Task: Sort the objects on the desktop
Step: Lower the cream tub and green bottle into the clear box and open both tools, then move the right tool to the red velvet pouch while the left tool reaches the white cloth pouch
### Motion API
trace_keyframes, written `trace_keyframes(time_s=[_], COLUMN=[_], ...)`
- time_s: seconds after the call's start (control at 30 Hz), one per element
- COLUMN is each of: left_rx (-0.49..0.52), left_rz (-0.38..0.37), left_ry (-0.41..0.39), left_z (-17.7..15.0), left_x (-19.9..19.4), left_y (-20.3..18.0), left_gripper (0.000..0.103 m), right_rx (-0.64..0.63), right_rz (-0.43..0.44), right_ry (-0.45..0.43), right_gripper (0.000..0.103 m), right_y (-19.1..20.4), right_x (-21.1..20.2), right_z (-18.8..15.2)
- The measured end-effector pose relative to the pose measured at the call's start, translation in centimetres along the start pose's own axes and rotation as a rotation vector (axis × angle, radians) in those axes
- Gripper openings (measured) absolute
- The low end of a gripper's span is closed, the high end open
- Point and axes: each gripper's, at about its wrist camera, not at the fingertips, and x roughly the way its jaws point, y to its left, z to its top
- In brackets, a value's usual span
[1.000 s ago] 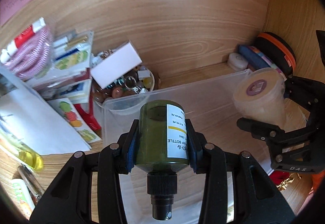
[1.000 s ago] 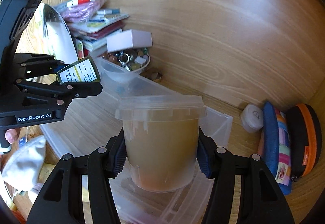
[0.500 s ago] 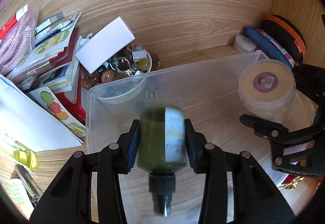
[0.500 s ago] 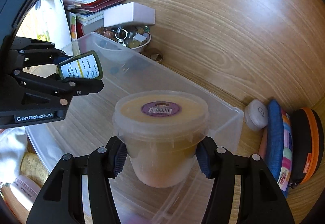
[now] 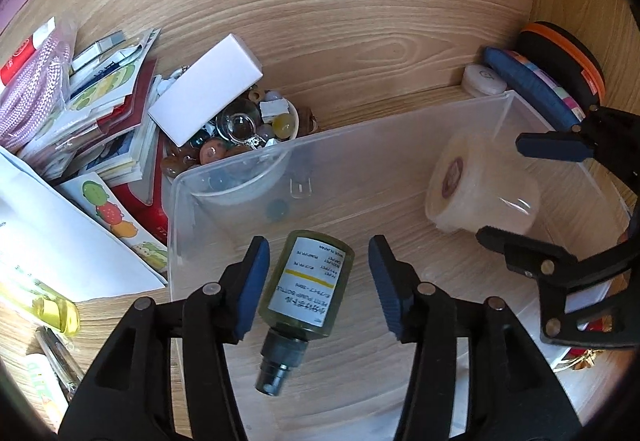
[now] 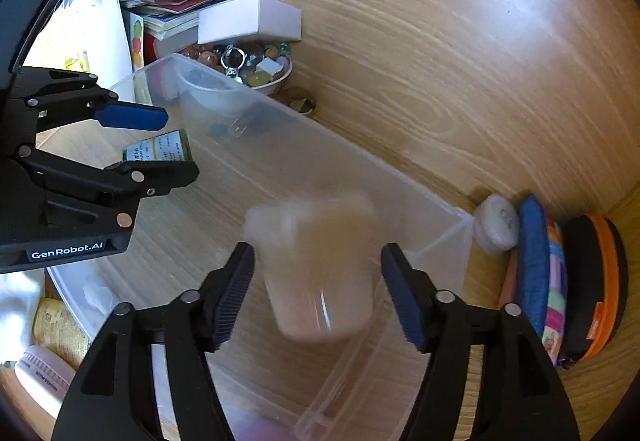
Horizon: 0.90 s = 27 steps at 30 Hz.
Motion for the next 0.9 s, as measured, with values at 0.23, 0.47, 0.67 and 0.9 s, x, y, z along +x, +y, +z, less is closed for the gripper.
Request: trace_keyframes(time_s=[0.23,0.47,0.67,0.9], left_rx=[0.005,0.014,0.014,0.011], left_rz=[0.007,0.014,0.035,0.063], left_ry=[-0.048,-0.127,-0.197,-0.262], left_z=[0.0,0.4,0.3,-0.5], left_x=[-1.6,-4.8,-8.2,-12.4], left_y=[-0.2,-0.4,-1.0,-1.6], left_gripper=[0.064,0.074,0.092,0.094], right_rx=[-0.017,-0.017,0.010,0.043], right_rz=[-0.038,-0.084,-0.102,-0.112], right_ry=[-0.037,-0.095,-0.136,-0.181], right_gripper=[0.072,0.076,0.080,0.080], right_y=[0.6,0.9,0.6,0.2], right_x=[-1.9,-5.1,-7.8,-11.0], right_z=[0.0,-0.9,-1.5,-2.6])
